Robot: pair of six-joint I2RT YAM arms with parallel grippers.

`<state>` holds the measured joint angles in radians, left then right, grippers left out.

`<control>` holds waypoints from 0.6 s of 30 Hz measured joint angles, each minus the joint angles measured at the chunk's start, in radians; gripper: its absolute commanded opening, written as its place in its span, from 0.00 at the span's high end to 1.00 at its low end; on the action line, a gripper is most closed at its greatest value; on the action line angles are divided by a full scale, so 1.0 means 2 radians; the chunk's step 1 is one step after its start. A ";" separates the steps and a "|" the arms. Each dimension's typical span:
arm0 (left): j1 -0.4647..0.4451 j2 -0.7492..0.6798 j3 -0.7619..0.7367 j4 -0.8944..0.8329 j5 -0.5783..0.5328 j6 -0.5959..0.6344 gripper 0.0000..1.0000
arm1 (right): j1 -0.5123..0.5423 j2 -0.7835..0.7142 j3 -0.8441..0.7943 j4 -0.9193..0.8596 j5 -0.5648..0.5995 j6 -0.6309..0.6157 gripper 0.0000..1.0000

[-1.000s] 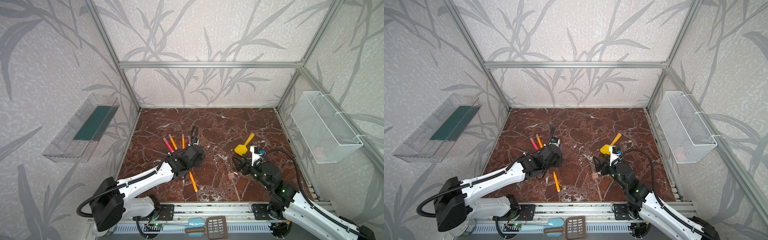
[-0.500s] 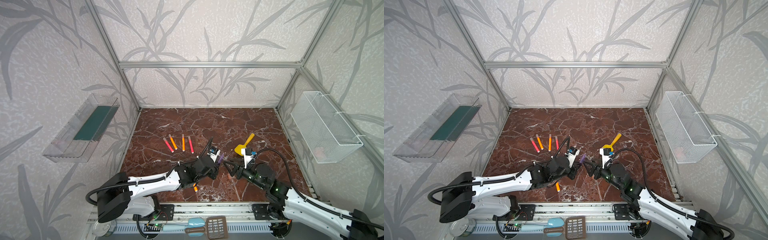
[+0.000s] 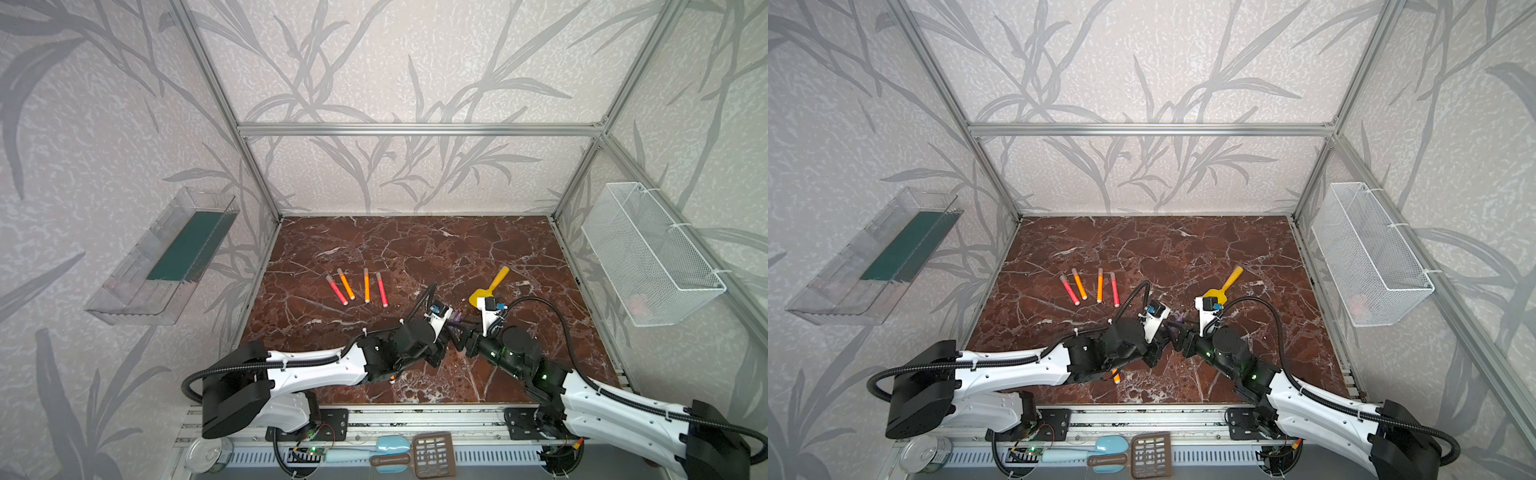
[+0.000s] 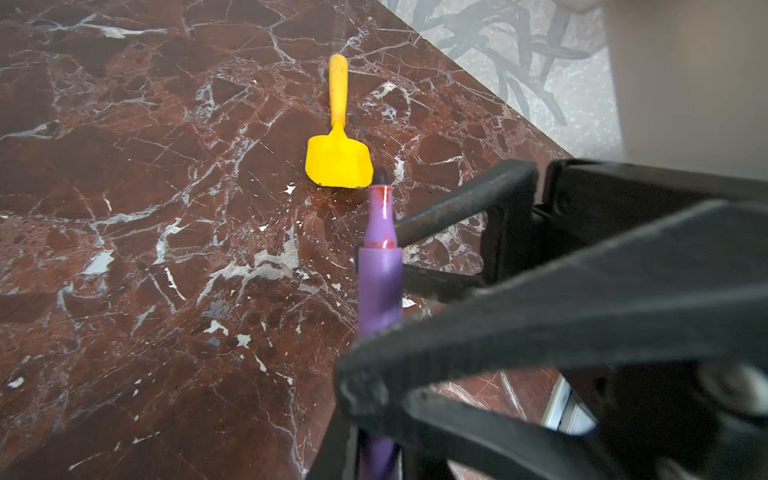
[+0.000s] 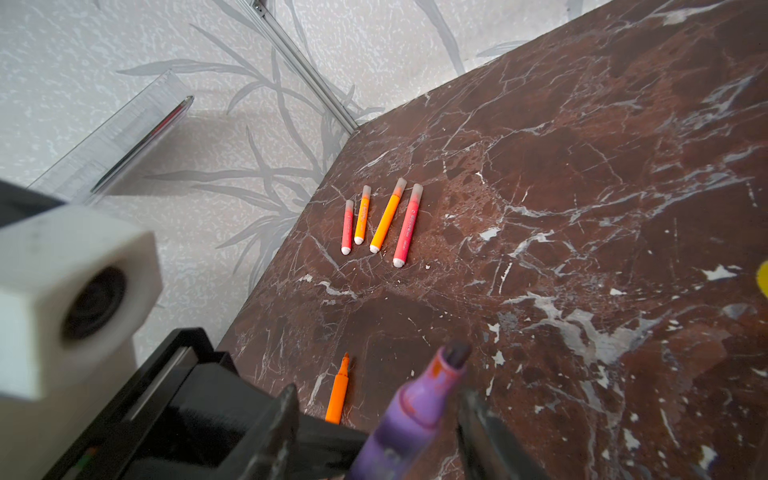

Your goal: Insert the pens into the pen caps

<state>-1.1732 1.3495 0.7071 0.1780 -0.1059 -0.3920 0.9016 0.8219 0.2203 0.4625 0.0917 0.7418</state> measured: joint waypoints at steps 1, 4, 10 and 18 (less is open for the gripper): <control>-0.002 0.000 0.000 0.002 0.000 0.001 1.00 | 0.000 0.004 0.000 0.003 0.002 0.003 0.47; -0.006 0.000 0.000 0.003 -0.001 0.005 1.00 | 0.000 0.014 0.001 0.007 0.004 0.009 0.65; -0.009 0.006 0.000 0.010 -0.007 0.009 1.00 | 0.001 0.018 0.004 0.016 0.004 0.026 0.88; -0.009 0.007 0.000 0.024 -0.013 0.012 0.76 | 0.001 0.001 0.004 0.008 0.007 0.030 0.97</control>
<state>-1.1904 1.3636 0.7067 0.2260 -0.1310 -0.3679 0.9031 0.8230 0.2276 0.4782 0.1055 0.8009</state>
